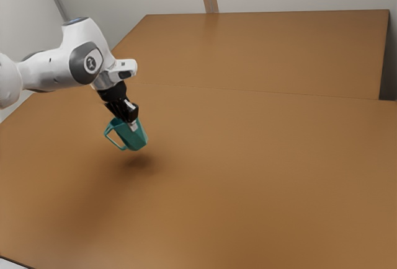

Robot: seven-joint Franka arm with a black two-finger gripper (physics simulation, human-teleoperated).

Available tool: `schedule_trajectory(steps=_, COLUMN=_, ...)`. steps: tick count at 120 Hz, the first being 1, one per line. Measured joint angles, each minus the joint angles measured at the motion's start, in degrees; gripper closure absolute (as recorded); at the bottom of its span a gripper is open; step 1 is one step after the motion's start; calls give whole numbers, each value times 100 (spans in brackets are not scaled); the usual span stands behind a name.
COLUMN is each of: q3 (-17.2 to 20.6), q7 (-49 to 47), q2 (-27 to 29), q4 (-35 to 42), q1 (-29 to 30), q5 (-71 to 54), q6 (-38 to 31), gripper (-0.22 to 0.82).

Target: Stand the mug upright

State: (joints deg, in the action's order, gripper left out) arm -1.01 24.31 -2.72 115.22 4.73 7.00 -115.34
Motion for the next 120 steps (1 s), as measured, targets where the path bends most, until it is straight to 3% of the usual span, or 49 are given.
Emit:
schedule_trajectory(steps=42, q3=194, q7=-846, q2=-365, q4=286, q1=43, q5=-510, q6=-678, gripper=78)
schedule_trajectory(steps=85, q3=207, q7=-1354, q2=-606, q4=293, q1=46, q5=-551, q6=-891, gripper=77)
schedule_trajectory(steps=93, q3=212, q7=-1406, q2=-610, q4=293, q1=45, q5=-531, q6=-900, gripper=71)
schedule_trajectory(steps=120, q3=222, q7=-1526, q2=-498, q4=281, q1=45, q5=-486, q6=-878, gripper=27)
